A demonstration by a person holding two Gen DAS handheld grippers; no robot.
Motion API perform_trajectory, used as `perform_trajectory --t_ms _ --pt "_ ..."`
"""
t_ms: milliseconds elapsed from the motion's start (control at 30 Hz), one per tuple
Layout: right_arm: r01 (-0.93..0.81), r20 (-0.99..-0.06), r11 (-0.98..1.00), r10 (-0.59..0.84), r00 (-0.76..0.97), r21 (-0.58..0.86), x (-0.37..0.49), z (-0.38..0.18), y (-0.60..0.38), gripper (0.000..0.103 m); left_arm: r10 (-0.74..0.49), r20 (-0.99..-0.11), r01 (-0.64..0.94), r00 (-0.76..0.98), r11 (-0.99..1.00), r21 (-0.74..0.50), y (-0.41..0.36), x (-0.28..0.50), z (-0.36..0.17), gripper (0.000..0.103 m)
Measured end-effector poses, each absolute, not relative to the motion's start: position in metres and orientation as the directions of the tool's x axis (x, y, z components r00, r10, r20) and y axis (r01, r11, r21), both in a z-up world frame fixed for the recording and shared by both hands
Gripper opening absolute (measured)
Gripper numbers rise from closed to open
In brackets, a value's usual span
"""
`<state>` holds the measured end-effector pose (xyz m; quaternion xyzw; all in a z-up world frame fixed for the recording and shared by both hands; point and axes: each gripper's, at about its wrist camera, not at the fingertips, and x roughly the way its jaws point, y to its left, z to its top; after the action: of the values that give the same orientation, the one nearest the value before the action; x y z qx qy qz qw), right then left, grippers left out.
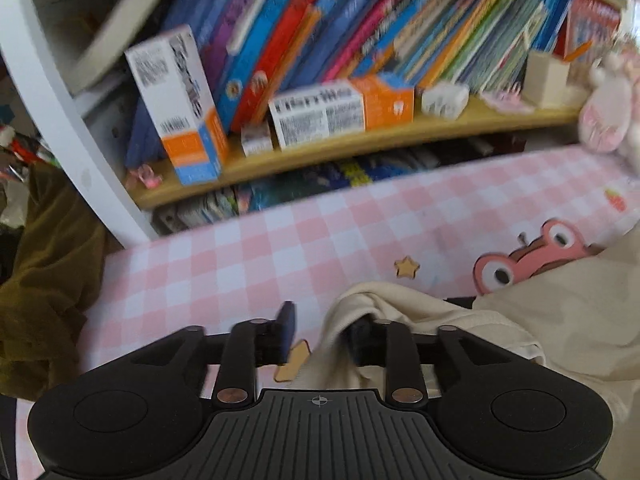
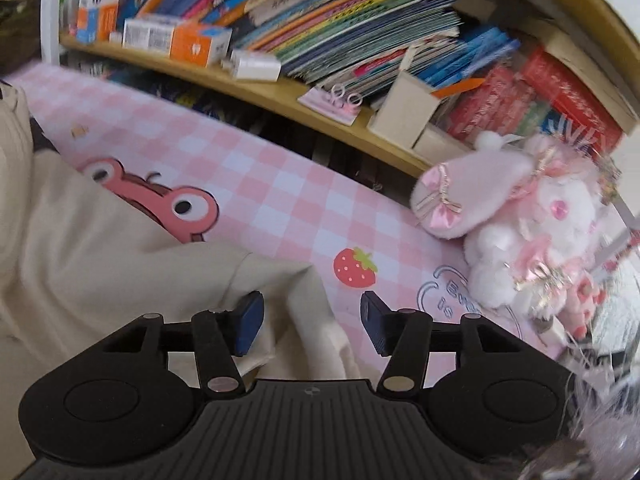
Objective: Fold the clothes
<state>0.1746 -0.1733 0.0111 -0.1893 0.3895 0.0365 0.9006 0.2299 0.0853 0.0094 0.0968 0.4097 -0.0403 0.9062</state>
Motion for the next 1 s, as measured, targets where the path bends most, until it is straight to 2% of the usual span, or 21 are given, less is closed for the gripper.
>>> perform_trajectory --t_ms 100,200,333,467,667,1000 --pt "-0.169 -0.691 0.935 -0.102 0.716 -0.313 0.15 0.022 -0.162 0.053 -0.049 -0.706 0.186 0.707 0.975 0.119 0.096 0.209 0.024 0.049" --pt "-0.124 -0.666 0.942 -0.124 0.736 -0.312 0.125 0.033 -0.151 0.056 -0.111 -0.673 0.246 0.731 0.963 0.109 0.108 0.187 0.036 0.054" --pt "-0.064 -0.631 0.949 -0.154 0.76 -0.309 0.092 0.048 -0.137 0.061 -0.175 -0.616 0.308 0.768 0.944 0.116 0.13 0.157 0.051 0.068" --pt "-0.012 -0.609 0.948 -0.195 0.769 -0.318 0.048 0.052 -0.117 0.062 -0.251 -0.579 0.368 0.776 0.925 0.092 0.15 0.131 0.058 0.07" --pt "0.023 -0.626 0.953 -0.217 0.749 -0.303 -0.01 0.046 -0.083 0.064 -0.307 -0.556 0.417 0.772 0.905 0.079 0.159 0.094 0.059 0.076" --pt "-0.02 -0.648 0.962 -0.169 0.742 -0.274 -0.047 0.039 -0.059 0.07 -0.329 -0.562 0.432 0.759 0.9 0.056 0.146 0.062 0.054 0.077"
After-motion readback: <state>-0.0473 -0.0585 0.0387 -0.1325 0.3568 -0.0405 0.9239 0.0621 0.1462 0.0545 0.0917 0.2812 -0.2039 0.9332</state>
